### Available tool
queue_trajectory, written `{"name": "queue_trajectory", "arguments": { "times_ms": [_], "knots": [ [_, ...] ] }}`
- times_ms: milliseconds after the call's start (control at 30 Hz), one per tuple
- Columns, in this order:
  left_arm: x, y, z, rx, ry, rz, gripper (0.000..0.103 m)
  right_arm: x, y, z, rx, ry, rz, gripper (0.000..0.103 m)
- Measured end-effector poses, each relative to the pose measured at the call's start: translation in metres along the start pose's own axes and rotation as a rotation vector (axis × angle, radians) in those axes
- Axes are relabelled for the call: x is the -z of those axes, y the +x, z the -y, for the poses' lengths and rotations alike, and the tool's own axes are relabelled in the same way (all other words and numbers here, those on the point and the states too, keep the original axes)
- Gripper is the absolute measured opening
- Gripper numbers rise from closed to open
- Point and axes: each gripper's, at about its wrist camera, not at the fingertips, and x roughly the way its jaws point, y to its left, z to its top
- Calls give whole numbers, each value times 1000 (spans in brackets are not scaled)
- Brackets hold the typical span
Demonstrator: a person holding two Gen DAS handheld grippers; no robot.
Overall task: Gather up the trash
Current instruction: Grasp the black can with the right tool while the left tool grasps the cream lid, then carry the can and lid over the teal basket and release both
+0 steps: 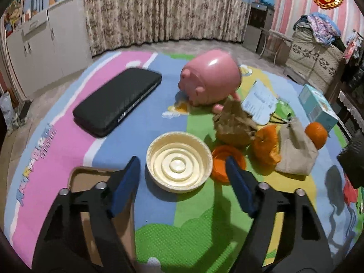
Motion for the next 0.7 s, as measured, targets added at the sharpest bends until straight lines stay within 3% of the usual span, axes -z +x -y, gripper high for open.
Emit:
{"name": "queue_trajectory", "arguments": {
  "times_ms": [100, 300, 500, 700],
  "knots": [
    [1, 11, -5, 8, -26, -46, 65, -1, 0, 8, 5, 20, 4, 66],
    [0, 9, -2, 3, -16, -31, 61, -3, -8, 18, 21, 36, 31, 65],
    [-4, -17, 3, -49, 12, 66, 61, -3, -21, 38, 44, 54, 55, 65],
    [-10, -57, 38, -58, 83, 152, 61, -2, -47, 80, 61, 107, 100, 65]
  ]
}}
